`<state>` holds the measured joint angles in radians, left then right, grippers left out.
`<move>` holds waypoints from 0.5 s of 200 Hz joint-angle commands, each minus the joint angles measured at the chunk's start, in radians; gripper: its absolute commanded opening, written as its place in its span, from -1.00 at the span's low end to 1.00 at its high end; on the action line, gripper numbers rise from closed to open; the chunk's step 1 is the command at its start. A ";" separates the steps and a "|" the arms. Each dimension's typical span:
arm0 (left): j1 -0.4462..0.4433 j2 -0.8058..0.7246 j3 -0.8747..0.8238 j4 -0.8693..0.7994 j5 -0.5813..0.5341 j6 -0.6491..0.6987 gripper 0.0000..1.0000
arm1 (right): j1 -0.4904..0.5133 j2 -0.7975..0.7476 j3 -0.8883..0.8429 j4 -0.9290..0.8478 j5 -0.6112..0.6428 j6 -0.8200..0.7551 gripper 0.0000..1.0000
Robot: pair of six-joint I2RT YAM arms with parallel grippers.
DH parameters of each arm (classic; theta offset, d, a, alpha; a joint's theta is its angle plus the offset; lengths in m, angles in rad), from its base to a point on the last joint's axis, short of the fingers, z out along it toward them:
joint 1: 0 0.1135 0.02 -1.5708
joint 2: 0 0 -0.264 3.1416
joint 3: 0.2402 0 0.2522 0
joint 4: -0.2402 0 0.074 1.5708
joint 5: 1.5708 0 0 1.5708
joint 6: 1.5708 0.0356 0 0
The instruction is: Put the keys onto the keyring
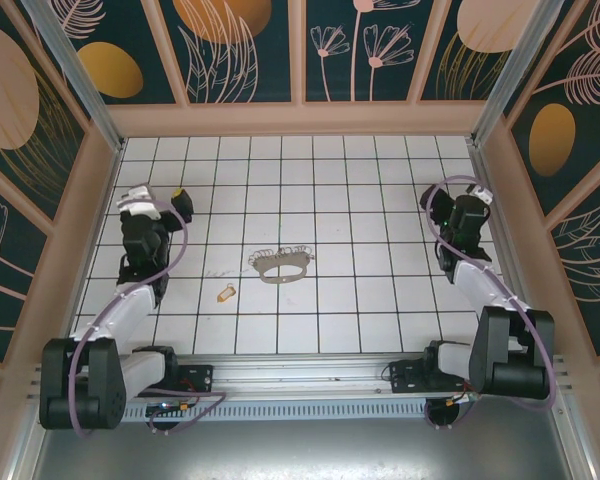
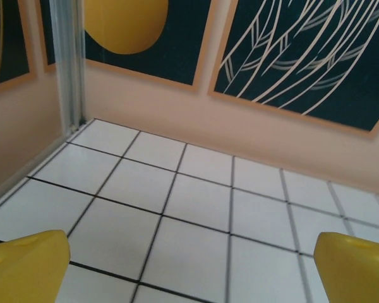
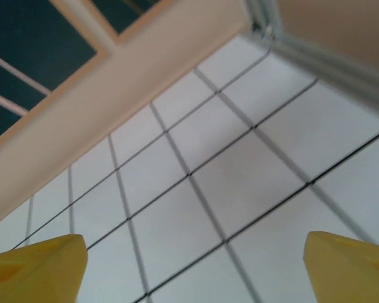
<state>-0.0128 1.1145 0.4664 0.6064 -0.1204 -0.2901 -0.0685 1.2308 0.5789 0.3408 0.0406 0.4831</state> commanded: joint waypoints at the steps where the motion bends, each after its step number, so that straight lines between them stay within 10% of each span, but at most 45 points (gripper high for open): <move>1: 0.002 -0.031 0.099 -0.228 0.078 -0.178 0.97 | 0.056 -0.034 0.007 -0.101 -0.167 0.048 0.67; 100: -0.196 -0.016 0.156 -0.432 0.294 -0.372 0.97 | 0.605 0.196 0.080 -0.162 -0.157 0.089 0.14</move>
<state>-0.1497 1.0729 0.6060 0.2012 0.1226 -0.5842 0.4610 1.3590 0.6003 0.2134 -0.1482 0.5571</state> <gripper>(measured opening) 0.986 0.585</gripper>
